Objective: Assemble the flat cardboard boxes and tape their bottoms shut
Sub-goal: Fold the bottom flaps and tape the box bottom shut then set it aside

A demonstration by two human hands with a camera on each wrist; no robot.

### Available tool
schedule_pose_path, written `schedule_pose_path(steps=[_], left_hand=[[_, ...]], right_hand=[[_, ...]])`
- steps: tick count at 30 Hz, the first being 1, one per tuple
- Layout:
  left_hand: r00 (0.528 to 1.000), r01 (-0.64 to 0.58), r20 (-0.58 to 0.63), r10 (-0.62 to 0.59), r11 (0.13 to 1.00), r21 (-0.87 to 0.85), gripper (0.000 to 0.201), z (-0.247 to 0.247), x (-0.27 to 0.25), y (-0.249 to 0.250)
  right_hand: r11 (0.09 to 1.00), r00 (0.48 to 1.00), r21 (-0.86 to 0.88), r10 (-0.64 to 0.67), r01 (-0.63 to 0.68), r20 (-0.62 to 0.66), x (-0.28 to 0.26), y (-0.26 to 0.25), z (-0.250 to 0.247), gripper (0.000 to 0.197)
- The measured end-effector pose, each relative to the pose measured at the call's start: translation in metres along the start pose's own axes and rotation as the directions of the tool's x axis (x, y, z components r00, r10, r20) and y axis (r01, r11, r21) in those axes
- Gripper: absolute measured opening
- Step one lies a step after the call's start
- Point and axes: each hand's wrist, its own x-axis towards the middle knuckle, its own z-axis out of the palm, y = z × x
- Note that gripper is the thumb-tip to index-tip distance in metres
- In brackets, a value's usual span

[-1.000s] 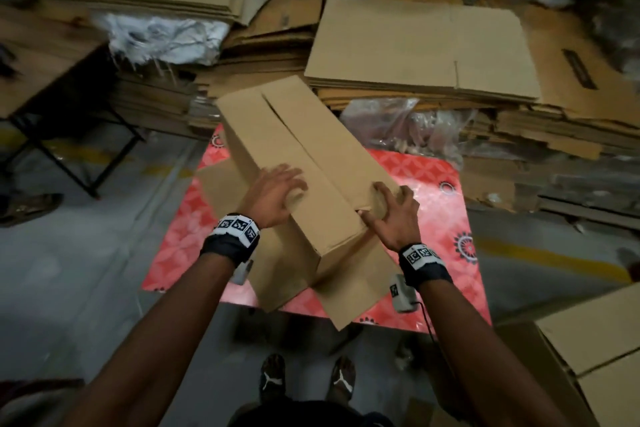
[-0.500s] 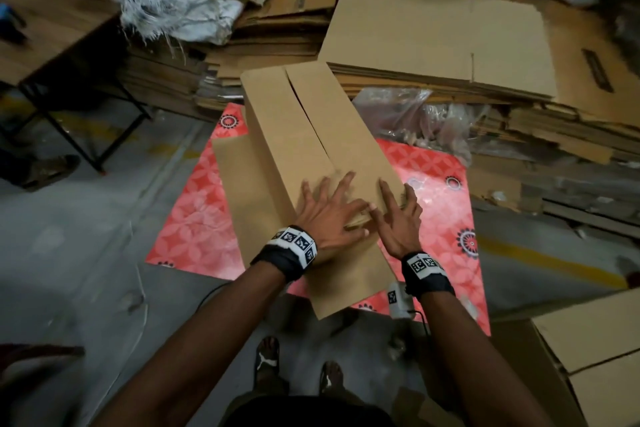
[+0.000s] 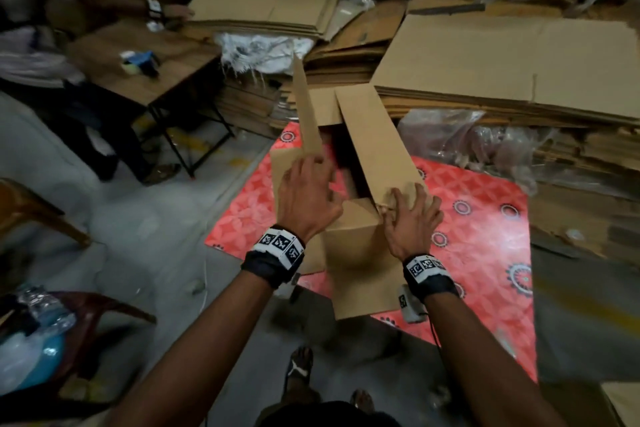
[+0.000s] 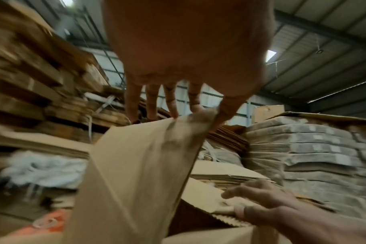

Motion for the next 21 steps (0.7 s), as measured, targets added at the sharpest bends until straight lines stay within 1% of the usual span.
schedule_pose_path(steps=[2,4,6,7,9,11,12,13,14,15,16,17,18,19,21], left_hand=[[0.990,0.144,-0.021,-0.143,0.977,0.158,0.050,-0.011,-0.014,-0.008],[0.959,0.253,0.042,-0.279,0.915,0.314,0.054,-0.017,-0.024,-0.015],[0.919,0.273,0.143,-0.367,0.855,0.441,0.056,-0.014,-0.032,-0.022],[0.897,0.269,0.193,-0.397,0.838,0.475,0.055,-0.010,-0.035,-0.026],[0.847,0.259,0.300,-0.438,0.834,0.486,0.051,0.004,-0.039,-0.035],[0.784,0.263,0.414,-0.463,0.851,0.454,0.053,0.021,-0.039,-0.042],[0.769,0.259,0.449,-0.456,0.863,0.433,0.055,0.029,-0.038,-0.045],[0.774,0.239,0.465,-0.430,0.878,0.414,0.057,0.035,-0.036,-0.047],[0.800,0.195,0.469,-0.375,0.901,0.387,0.059,0.041,-0.033,-0.049],[0.829,0.120,0.481,-0.287,0.930,0.348,0.061,0.047,-0.027,-0.052],[0.842,0.017,0.509,-0.177,0.953,0.304,0.063,0.051,-0.020,-0.056],[0.836,-0.100,0.545,-0.061,0.960,0.262,0.064,0.052,-0.010,-0.060],[0.812,-0.206,0.583,0.037,0.952,0.227,0.063,0.054,0.001,-0.064],[0.772,-0.287,0.627,0.107,0.938,0.194,0.060,0.054,0.013,-0.068],[0.695,-0.392,0.689,0.205,0.912,0.123,0.049,0.058,0.034,-0.071]], right_hand=[[0.996,0.999,-0.072,-0.049,0.051,0.023,0.001,-0.009,0.002,0.061],[0.991,0.997,-0.126,-0.039,0.046,0.060,0.002,-0.016,0.002,0.063],[0.991,0.997,-0.132,-0.012,0.022,0.074,0.005,-0.022,0.000,0.064],[0.991,0.998,-0.131,-0.003,0.011,0.065,0.006,-0.024,-0.002,0.063],[0.992,0.999,-0.127,0.013,-0.008,0.044,0.008,-0.027,-0.008,0.061],[0.989,0.999,-0.147,0.012,-0.005,0.046,0.010,-0.028,-0.014,0.061],[0.986,0.998,-0.167,0.004,0.005,0.056,0.010,-0.028,-0.018,0.061],[0.984,0.997,-0.177,-0.007,0.020,0.071,0.010,-0.028,-0.021,0.061],[0.984,0.996,-0.174,-0.021,0.035,0.081,0.010,-0.028,-0.024,0.060],[0.987,0.997,-0.155,-0.036,0.047,0.070,0.011,-0.026,-0.027,0.058],[0.992,0.998,-0.115,-0.056,0.061,0.039,0.011,-0.024,-0.030,0.054],[0.995,0.996,-0.060,-0.083,0.081,-0.018,0.012,-0.022,-0.034,0.049],[0.993,0.988,-0.009,-0.116,0.116,-0.099,0.012,-0.019,-0.039,0.043],[0.987,0.968,0.014,-0.157,0.163,-0.198,0.013,-0.015,-0.044,0.039],[0.972,0.899,-0.052,-0.232,0.229,-0.372,0.017,-0.007,-0.051,0.037]])
